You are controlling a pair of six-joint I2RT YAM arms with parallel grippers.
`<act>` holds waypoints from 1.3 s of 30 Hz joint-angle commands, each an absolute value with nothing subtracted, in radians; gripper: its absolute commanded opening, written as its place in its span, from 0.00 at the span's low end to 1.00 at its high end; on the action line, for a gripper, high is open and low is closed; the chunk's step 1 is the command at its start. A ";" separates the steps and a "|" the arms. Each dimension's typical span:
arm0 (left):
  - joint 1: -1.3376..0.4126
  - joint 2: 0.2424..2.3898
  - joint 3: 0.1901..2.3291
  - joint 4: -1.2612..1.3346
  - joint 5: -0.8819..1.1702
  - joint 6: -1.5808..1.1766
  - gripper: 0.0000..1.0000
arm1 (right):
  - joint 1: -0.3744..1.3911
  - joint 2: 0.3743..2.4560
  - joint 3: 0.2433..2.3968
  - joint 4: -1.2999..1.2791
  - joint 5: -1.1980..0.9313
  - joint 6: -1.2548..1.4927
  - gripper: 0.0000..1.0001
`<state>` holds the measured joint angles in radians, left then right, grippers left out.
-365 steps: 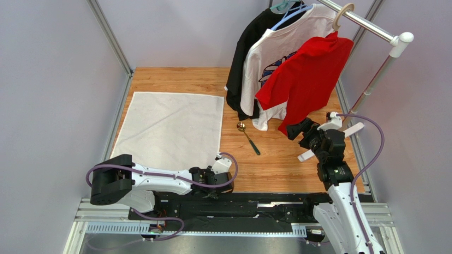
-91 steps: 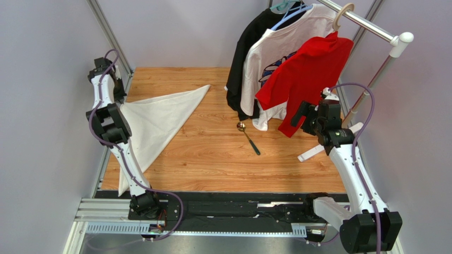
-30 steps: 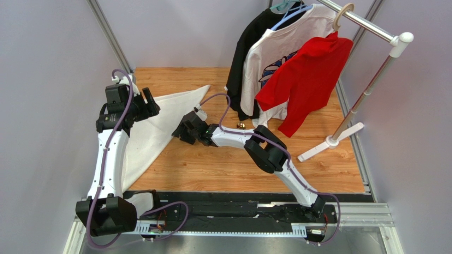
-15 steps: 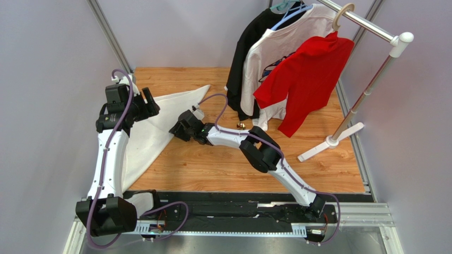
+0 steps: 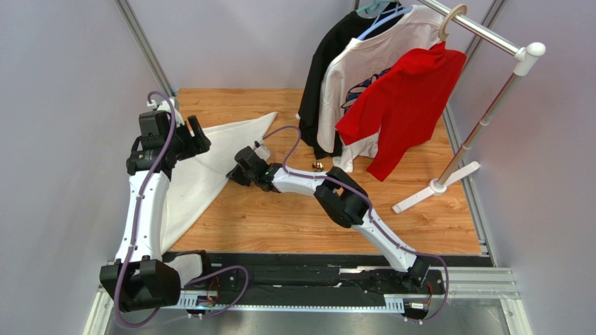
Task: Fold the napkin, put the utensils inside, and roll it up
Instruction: Fold the napkin
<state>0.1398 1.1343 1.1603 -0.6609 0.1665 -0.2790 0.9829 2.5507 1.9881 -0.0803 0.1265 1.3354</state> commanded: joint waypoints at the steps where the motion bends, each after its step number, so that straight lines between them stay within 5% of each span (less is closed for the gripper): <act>1: 0.147 1.134 1.175 -0.641 0.173 -0.258 0.77 | 0.959 2.493 1.907 -0.107 0.204 1.335 0.00; 13: 0.144 1.155 1.175 -0.643 0.216 -0.261 0.77 | 0.856 2.209 1.516 -0.095 0.259 1.233 0.00; 27: 0.051 1.255 1.186 -0.655 0.173 -0.250 0.76 | 0.704 2.068 1.385 -0.176 0.175 0.945 0.00; 32: 0.054 1.437 1.259 -0.658 0.206 -0.259 0.74 | 0.693 2.037 1.374 -0.196 0.126 0.836 0.00; 33: 0.061 1.469 1.275 -0.658 0.216 -0.262 0.73 | 0.690 2.031 1.374 -0.198 0.094 0.819 0.02; 36: 0.077 1.593 1.331 -0.647 0.233 -0.262 0.70 | 0.690 1.993 1.368 -0.196 0.026 0.733 0.33; 37: 0.078 1.638 1.351 -0.641 0.226 -0.255 0.70 | 0.690 1.956 1.353 -0.193 0.015 0.712 0.51; 39: 0.083 1.667 1.358 -0.599 0.226 -0.236 0.70 | 0.690 1.915 1.339 -0.189 -0.050 0.641 0.64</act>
